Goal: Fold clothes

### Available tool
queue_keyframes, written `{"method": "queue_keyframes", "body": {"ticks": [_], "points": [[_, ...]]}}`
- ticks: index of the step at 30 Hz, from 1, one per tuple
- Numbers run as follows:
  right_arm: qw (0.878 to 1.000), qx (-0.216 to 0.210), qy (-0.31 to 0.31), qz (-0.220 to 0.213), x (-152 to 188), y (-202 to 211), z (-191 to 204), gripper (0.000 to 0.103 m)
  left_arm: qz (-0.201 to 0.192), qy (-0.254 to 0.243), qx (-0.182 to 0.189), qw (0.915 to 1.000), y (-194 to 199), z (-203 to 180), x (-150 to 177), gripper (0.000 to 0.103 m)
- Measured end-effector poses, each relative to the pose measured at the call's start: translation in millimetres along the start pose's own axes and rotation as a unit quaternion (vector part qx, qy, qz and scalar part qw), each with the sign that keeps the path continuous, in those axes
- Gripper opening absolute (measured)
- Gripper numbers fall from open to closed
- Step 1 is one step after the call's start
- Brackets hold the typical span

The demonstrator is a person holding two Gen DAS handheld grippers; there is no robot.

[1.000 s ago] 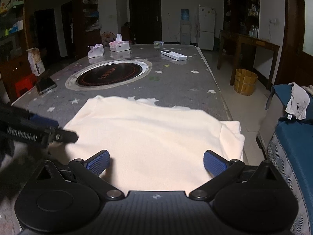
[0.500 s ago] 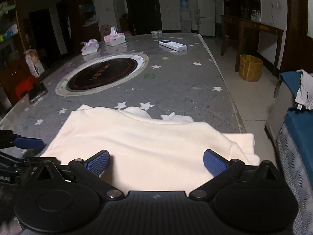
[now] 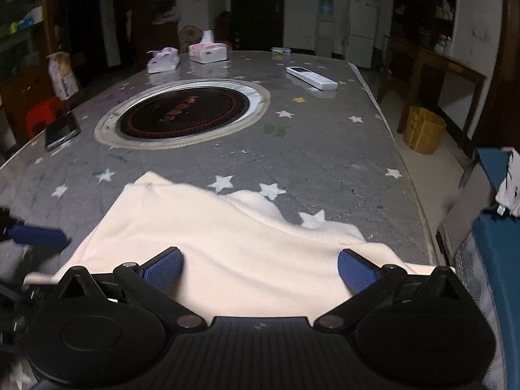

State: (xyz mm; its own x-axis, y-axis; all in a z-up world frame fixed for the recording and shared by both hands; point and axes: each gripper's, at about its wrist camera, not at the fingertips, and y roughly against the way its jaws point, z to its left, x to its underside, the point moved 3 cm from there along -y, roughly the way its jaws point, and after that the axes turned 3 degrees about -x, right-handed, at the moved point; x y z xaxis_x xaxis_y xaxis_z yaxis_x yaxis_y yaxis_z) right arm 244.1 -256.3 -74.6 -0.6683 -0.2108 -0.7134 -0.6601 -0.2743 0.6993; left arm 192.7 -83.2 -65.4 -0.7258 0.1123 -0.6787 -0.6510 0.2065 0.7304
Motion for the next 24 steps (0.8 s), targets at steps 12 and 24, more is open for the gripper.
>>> {"method": "queue_keyframes", "body": {"ticks": [12,24], "points": [[1.000,0.000,0.020,0.011,-33,-24,15,0.103,-0.001,0.000,0.004,1.0000,0,1,0,0.081],[1.000,0.023,0.021,-0.006,-40,-16,11,0.103,0.000,0.000,0.006,1.0000,0,0,0,0.082]]}}
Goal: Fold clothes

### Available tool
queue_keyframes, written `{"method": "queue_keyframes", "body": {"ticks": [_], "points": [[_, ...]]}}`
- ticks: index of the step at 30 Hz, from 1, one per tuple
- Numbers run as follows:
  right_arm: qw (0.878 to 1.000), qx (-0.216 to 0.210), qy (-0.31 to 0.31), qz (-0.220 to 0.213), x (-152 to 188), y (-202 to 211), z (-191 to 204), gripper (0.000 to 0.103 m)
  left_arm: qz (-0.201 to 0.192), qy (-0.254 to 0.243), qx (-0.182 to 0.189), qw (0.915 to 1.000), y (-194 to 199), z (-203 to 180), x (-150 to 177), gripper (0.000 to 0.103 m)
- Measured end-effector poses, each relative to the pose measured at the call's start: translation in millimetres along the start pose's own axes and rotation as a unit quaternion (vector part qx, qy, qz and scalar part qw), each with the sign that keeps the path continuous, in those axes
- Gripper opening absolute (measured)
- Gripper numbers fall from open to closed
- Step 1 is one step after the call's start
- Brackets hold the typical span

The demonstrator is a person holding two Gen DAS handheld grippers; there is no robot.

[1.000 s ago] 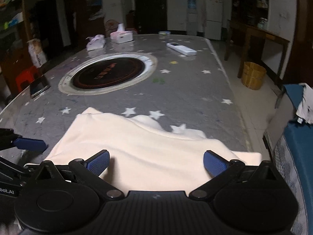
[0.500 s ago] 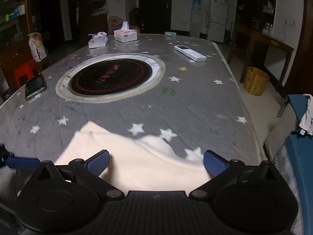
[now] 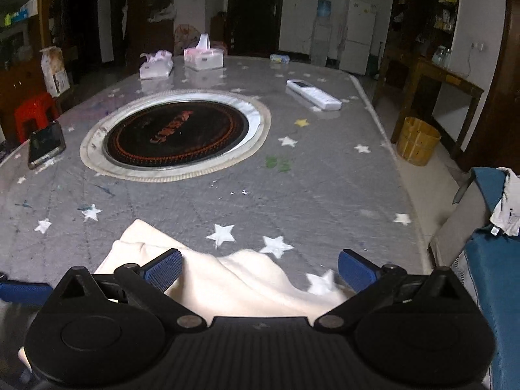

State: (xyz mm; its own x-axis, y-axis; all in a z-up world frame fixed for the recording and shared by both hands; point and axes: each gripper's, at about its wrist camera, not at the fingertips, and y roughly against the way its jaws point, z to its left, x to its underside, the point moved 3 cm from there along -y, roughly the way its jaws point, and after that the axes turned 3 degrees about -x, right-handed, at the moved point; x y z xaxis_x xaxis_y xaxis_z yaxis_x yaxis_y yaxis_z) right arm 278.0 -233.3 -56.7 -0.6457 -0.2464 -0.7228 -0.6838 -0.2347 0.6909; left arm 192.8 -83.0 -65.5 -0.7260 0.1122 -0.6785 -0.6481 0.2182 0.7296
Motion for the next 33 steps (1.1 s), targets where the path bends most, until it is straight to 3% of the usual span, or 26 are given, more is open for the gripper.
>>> {"method": "queue_keyframes", "body": {"ticks": [10,15,19,24,29,33], "points": [[0.999,0.021,-0.020,-0.024,52,65,-22,0.103,0.000,0.000,0.002,1.0000,0,1,0,0.082],[0.999,0.037,-0.023,-0.015,88,71,-27,0.103,0.000,-0.002,0.002,1.0000,0,1,1,0.082],[0.998,0.041,-0.027,-0.034,95,87,-27,0.103,0.002,-0.002,-0.007,1.0000,-1,2,0,0.088],[0.998,0.034,-0.010,-0.059,104,112,-15,0.103,0.003,-0.002,-0.011,0.9999,-1,1,0,0.088],[0.999,0.031,0.002,-0.035,123,105,-8,0.103,0.002,-0.004,-0.010,0.9999,-1,1,0,0.088],[0.999,0.032,0.009,-0.041,120,112,-5,0.103,0.004,-0.003,-0.015,0.9999,0,2,-1,0.089]]}}
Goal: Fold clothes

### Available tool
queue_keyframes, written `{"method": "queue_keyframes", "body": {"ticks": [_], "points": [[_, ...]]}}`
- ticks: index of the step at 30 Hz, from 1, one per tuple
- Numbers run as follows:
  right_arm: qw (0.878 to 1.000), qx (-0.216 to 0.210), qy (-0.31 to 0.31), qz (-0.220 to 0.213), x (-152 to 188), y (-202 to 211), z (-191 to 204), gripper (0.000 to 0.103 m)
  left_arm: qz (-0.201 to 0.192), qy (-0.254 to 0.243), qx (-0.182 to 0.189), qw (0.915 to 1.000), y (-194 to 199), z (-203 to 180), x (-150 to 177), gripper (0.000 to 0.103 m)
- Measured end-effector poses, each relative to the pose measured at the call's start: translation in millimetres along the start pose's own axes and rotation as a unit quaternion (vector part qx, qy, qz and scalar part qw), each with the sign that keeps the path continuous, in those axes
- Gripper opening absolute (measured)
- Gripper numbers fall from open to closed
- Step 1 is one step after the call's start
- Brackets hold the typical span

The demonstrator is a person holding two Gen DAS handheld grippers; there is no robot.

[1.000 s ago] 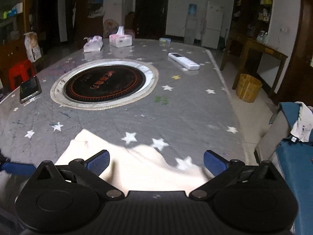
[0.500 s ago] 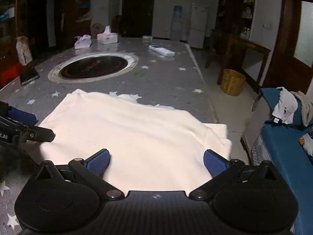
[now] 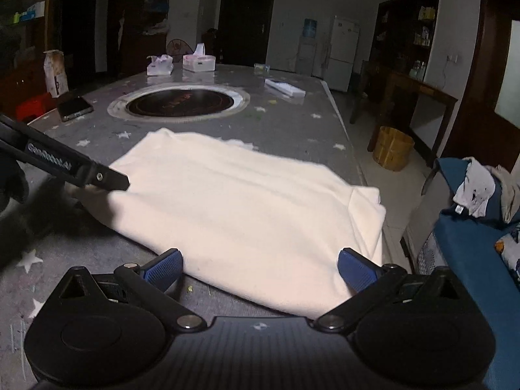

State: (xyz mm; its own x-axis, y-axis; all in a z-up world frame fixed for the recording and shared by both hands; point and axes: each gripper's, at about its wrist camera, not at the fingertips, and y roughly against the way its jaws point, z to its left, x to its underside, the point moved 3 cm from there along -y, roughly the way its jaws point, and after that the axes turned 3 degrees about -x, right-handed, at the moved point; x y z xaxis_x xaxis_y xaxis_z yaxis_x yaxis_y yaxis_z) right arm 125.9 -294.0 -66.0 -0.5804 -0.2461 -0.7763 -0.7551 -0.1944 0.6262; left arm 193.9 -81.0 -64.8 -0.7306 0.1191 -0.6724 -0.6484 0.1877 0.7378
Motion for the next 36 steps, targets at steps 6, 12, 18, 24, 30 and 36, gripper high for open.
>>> {"method": "queue_keyframes", "body": {"ticks": [6,12,18,24,30,36], "points": [[0.999,-0.005,-0.008,-0.032,-18,5,5,0.103,-0.024,-0.022,-0.003,0.9995,18,-10,-4,0.089],[1.000,-0.015,0.011,-0.017,-21,-20,23,0.103,-0.029,-0.047,-0.004,0.9984,17,-21,-4,0.088],[1.000,-0.028,0.004,-0.002,-15,-20,21,0.103,-0.009,-0.034,-0.011,0.9993,6,-12,-1,0.088],[0.999,-0.027,-0.011,-0.012,-22,-10,4,0.103,-0.025,-0.038,-0.003,0.9990,16,-18,-12,0.081],[0.999,-0.030,-0.030,-0.017,-29,-10,-12,0.103,-0.029,-0.039,0.014,0.9987,15,-29,-22,0.065],[0.999,-0.021,-0.048,-0.011,-33,-21,-32,0.103,-0.038,-0.040,0.039,0.9977,10,-37,-30,0.050]]}}
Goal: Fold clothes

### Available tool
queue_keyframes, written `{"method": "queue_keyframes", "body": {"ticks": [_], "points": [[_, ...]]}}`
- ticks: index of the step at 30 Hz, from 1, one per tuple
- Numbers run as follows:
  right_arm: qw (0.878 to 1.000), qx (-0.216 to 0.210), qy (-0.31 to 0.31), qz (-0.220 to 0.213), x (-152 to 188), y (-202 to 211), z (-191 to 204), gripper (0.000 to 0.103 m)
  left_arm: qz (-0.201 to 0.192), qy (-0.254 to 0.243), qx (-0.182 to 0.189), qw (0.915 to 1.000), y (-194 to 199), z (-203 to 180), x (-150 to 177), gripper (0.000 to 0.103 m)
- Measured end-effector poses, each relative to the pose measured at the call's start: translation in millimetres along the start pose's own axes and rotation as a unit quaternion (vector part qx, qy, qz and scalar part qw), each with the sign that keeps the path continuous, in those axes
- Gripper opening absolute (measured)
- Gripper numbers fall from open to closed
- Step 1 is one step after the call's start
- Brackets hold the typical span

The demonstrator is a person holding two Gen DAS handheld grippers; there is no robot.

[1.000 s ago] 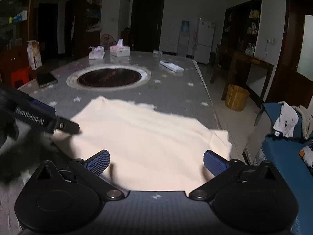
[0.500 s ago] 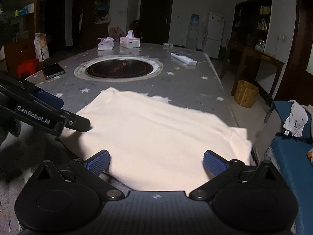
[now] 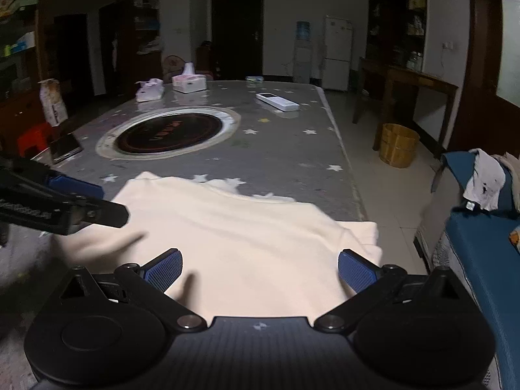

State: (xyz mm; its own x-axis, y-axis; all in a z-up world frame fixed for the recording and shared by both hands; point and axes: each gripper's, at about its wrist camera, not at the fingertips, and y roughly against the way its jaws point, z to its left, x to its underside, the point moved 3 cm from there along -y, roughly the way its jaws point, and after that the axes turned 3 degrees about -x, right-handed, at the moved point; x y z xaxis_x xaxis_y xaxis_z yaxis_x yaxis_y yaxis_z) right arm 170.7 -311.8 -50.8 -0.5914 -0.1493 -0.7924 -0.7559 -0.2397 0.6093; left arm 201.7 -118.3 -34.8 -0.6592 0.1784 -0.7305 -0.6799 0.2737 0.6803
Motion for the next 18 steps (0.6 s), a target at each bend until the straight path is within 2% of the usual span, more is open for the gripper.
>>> {"method": "queue_keyframes", "body": {"ticks": [4,7,12,18], "points": [[1.000,0.020,-0.006,0.004,-4,-11,-14,0.102,0.005,0.007,0.009,0.9999,-12,3,0,0.042],[0.999,0.035,-0.009,0.011,-4,-21,-22,0.102,0.021,0.011,0.010,0.9997,-24,7,6,0.041],[0.998,0.052,-0.019,0.028,-1,-37,-33,0.103,0.018,0.002,0.013,0.9998,-24,9,9,0.042],[0.998,0.065,-0.011,0.019,-17,-37,-38,0.102,0.011,0.007,0.017,0.9998,-22,9,-5,0.041]]}}
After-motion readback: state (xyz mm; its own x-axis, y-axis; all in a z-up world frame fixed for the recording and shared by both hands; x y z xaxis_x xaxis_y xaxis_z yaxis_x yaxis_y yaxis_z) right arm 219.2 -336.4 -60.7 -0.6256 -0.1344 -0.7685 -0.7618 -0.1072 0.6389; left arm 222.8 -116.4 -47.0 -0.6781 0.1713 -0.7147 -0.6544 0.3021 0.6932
